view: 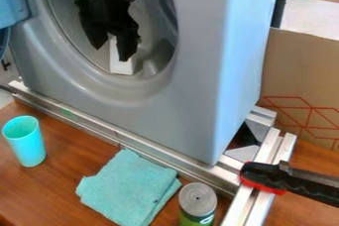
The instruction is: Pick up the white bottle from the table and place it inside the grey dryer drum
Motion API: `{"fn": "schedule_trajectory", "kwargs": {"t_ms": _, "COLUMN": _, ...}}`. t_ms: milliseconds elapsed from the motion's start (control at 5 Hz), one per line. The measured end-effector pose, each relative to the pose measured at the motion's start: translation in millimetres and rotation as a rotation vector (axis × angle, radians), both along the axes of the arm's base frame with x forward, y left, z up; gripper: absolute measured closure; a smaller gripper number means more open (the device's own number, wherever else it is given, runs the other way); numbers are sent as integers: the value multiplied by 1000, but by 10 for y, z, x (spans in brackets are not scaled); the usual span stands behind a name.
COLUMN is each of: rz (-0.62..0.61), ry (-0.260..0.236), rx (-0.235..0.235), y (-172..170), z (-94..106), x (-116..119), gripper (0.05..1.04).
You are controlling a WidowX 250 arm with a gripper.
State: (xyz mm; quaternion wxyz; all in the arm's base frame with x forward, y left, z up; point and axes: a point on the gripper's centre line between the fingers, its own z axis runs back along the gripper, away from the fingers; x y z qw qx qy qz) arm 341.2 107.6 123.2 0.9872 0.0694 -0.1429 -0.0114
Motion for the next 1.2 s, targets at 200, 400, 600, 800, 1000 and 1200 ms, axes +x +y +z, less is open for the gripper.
{"fn": "schedule_trajectory", "kwargs": {"t_ms": 200, "rz": 9, "ry": -29, "rx": 1, "y": -32, "z": 95, "x": -117, "gripper": 80}}
{"fn": "schedule_trajectory", "kwargs": {"t_ms": 400, "rz": 41, "ry": -4, "rx": 42, "y": -19, "z": 189, "x": -346, "gripper": 82}}
{"fn": "schedule_trajectory", "kwargs": {"t_ms": 600, "rz": 117, "ry": 76, "rx": 78, "y": -39, "z": 186, "x": -824, "gripper": 82}}
{"fn": "schedule_trajectory", "kwargs": {"t_ms": 800, "rz": 123, "ry": 296, "rx": 43, "y": -155, "z": 17, "x": -1113, "gripper": 82}}
{"fn": "schedule_trajectory", "kwargs": {"t_ms": 1000, "rz": 73, "ry": 406, "rx": 8, "y": -333, "z": -170, "x": -1258, "gripper": 82}}
{"fn": "schedule_trajectory", "kwargs": {"t_ms": 1200, "rz": -26, "ry": 478, "rx": -43, "y": -616, "z": -378, "x": -1226, "gripper": 82}}
